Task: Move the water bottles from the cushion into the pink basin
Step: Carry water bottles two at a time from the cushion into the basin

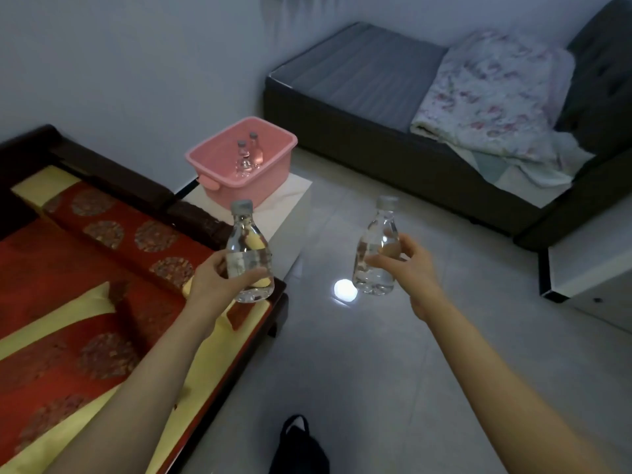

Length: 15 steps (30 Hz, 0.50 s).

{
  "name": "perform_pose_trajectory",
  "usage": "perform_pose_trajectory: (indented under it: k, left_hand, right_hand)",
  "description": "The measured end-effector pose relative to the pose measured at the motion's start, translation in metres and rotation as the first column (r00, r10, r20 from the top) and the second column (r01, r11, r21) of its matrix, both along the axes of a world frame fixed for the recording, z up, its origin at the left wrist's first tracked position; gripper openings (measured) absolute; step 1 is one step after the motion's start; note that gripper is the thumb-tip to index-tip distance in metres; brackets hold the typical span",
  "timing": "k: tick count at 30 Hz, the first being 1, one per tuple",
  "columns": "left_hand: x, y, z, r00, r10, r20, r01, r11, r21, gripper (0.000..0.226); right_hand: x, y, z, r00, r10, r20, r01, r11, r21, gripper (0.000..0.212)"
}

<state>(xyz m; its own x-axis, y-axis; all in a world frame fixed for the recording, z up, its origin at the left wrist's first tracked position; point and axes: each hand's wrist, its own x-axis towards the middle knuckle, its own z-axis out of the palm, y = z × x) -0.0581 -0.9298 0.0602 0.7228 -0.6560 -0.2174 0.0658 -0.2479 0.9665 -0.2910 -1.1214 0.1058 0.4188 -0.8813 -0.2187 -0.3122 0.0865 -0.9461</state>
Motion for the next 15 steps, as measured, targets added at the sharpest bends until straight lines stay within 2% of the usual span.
perform_pose_trajectory:
  k: [10,15]
  left_hand:
    - [0.059,-0.139,0.005,0.998,0.068,-0.006,-0.068,0.997,-0.024,0.043]
    - [0.084,-0.213,0.002,0.988,0.154,0.030,-0.152,0.987,-0.059,0.040]
  right_hand:
    - [0.062,-0.149,0.008,0.998,0.054,0.022,-0.054,0.998,0.024,0.041]
    - [0.110,-0.240,0.001,0.990,0.139,0.019,-0.140,0.989,0.040,0.063]
